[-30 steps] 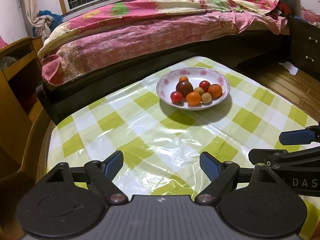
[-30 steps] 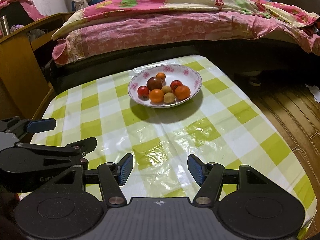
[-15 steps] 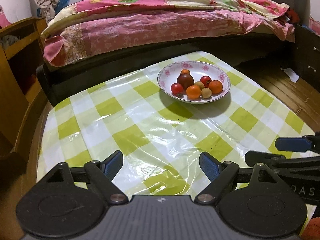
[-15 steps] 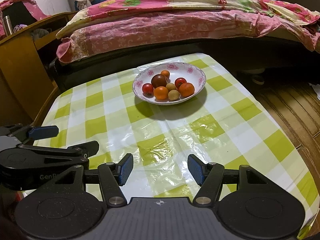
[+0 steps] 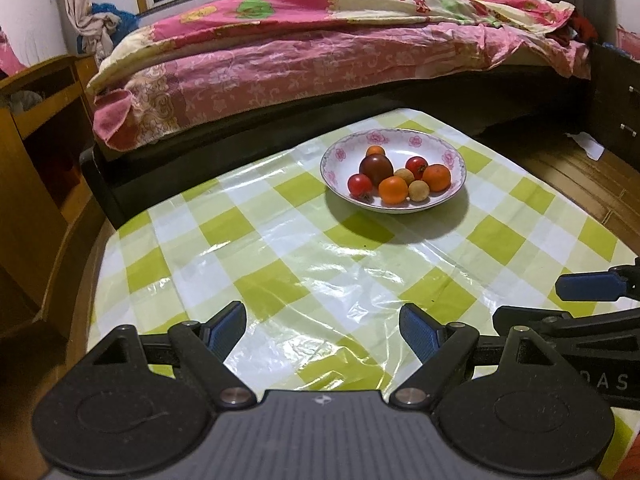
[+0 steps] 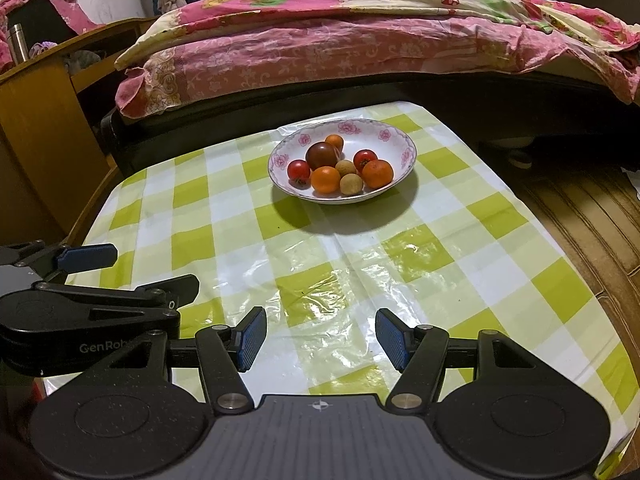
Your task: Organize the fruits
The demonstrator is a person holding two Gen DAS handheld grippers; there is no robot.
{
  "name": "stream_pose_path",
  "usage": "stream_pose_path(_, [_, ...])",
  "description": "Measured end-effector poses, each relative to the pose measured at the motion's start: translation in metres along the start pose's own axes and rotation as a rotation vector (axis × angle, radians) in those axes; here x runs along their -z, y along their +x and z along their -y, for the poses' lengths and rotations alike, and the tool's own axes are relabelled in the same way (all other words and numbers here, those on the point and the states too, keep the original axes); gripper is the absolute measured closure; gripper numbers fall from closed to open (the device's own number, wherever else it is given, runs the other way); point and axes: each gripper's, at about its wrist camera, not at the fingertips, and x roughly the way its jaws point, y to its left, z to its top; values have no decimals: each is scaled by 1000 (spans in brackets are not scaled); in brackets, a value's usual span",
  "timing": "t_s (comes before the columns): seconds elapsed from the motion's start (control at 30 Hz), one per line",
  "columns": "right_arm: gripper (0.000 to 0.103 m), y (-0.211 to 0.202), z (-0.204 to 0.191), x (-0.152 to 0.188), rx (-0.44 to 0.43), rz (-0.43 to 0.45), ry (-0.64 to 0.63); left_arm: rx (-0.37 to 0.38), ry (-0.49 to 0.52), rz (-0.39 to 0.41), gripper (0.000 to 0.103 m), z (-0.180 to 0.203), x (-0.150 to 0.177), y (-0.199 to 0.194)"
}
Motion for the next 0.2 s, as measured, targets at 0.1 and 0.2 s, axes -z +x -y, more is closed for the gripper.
stream_pose_path(0.1, [43,2,0,0,6,-2,-2,-8,5,3,12,-1,1,0])
stream_pose_path(0.2, [43,4,-1,0,11,-6,-6,-11,3,7,12,-2,1,1])
